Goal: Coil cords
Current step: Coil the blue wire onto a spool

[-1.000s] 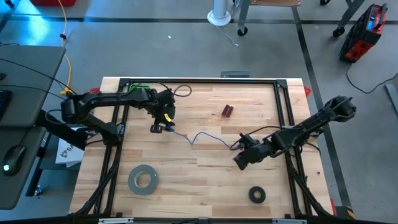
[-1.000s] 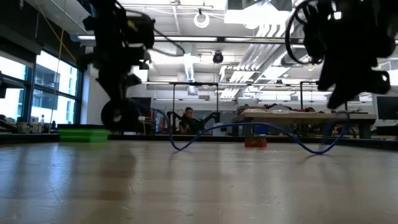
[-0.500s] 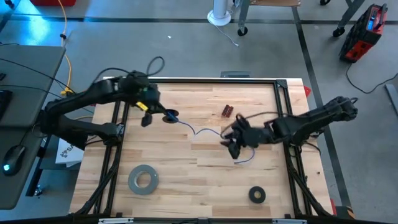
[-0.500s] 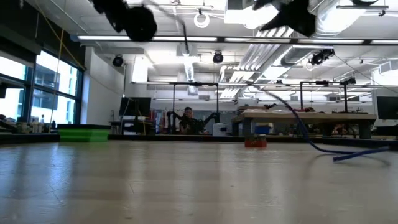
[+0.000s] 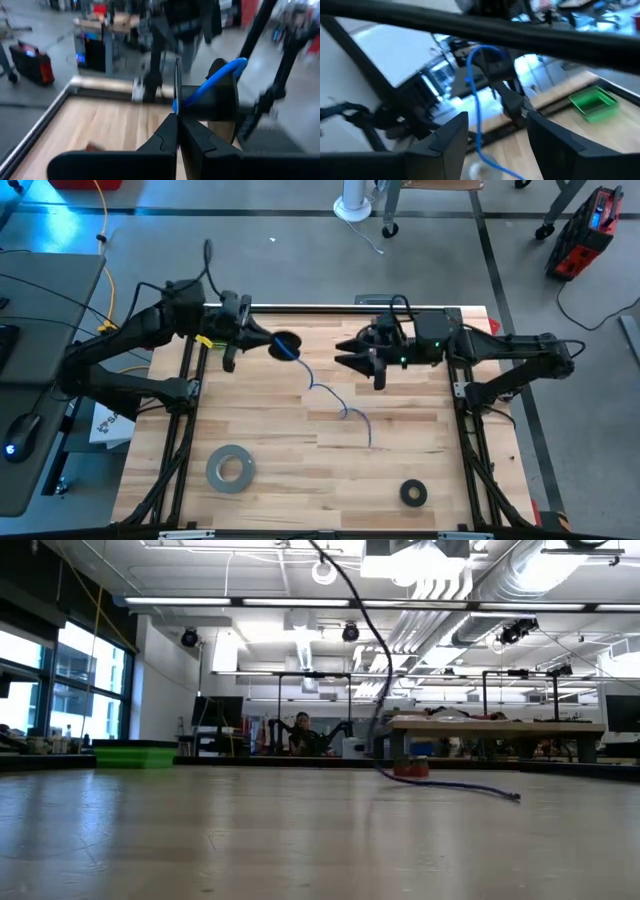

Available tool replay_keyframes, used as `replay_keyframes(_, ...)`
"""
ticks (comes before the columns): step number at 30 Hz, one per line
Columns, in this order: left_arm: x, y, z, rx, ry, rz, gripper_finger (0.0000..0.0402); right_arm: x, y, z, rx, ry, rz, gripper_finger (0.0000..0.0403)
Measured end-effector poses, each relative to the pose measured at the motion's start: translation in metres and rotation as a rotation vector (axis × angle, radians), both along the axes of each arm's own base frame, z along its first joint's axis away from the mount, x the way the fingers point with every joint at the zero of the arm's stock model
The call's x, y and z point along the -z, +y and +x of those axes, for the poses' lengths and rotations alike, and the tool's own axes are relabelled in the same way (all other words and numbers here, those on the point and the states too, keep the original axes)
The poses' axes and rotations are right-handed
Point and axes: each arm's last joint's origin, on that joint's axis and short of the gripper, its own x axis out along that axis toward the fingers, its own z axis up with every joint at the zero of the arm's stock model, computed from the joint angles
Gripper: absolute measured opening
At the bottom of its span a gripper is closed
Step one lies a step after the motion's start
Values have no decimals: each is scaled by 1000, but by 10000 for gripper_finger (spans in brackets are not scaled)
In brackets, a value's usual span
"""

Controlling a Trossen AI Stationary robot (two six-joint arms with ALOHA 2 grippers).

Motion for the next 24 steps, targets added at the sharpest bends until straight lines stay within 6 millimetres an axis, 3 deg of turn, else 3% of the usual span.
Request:
replay_keyframes(3,-6,1,1,-16,-49,-80,0,-13,2,6,-66,-25,-20,194)
replay_keyframes(7,4,5,9,-100,21,-178,0,-26,9,21,-83,-28,-92,194)
replay_keyframes(14,14,9,23,-156,76,-254,0,-20,12,58,136,222,-274,194)
replay_keyframes(19,17,11,21,-225,106,-249,0,-36,17,62,333,318,-399,187)
replay_keyframes(24,16,10,20,-214,103,-250,0,-37,27,70,343,379,-503,151)
